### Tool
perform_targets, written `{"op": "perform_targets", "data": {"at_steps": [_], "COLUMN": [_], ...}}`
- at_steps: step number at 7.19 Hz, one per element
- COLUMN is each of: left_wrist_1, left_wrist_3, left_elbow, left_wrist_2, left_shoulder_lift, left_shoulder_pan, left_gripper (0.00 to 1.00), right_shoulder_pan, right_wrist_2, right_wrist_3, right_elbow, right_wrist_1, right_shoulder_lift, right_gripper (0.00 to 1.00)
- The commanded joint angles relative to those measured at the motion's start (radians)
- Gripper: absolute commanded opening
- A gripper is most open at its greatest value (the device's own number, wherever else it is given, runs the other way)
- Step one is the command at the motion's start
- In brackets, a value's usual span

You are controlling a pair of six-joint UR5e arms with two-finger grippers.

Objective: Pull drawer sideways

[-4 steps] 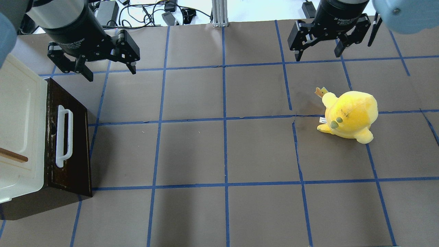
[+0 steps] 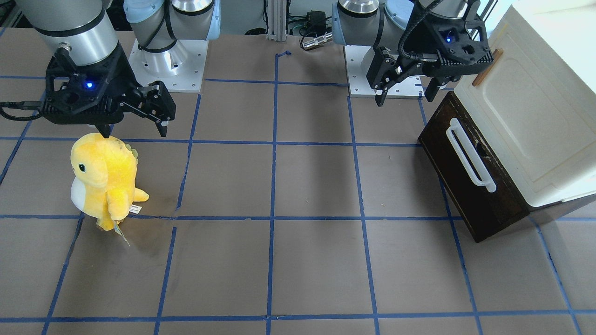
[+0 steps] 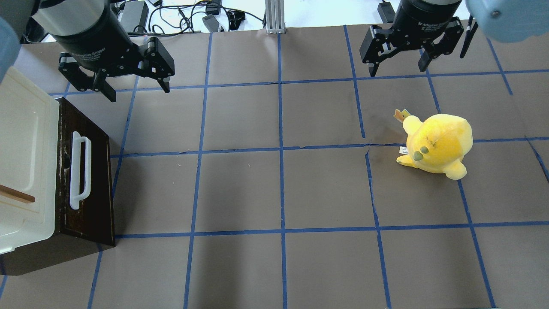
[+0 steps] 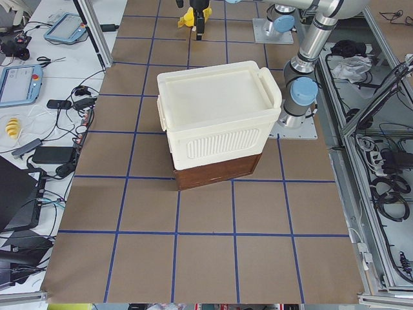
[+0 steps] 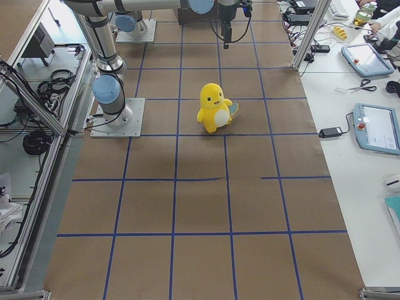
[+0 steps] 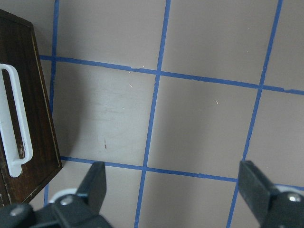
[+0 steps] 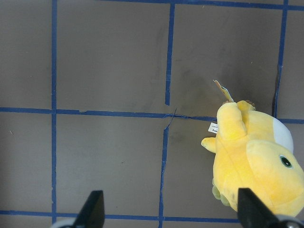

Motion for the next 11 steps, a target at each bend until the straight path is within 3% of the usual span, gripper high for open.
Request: {"op": "perform_targets", "data": {"at_steps": [1,7,10,11], "left_wrist_1": [-0.002,-0.002,0.094,0.096], "left_wrist_3": [0.001,0.002,0.024,0.022], "left_elbow": [-0.001,-0.013,-0.150,-0.196], "left_wrist_2": [-0.001,0.022,0.129,0.254], "left_shoulder_lift": [-0.001,-0.016,-0.066,-0.093], "left_shoulder_pan": [0.001,-0.004,-0.007,-0.010], "left_gripper": [1.00,1.00,1.00,1.00], "right_shoulder_pan": [0.000,0.000,0.000,0.000], "right_wrist_2": [0.000,0.000,0.000,0.000], "right_wrist_3": [-0.001,0.001,0.001,0.001], "right_elbow": [0.000,0.000,0.000,0.000], "right_wrist_1": [0.000,0.000,0.000,0.000], "right_shoulder_lift": [0.000,0.000,0.000,0.000], "right_gripper": [1.00,1.00,1.00,1.00]}}
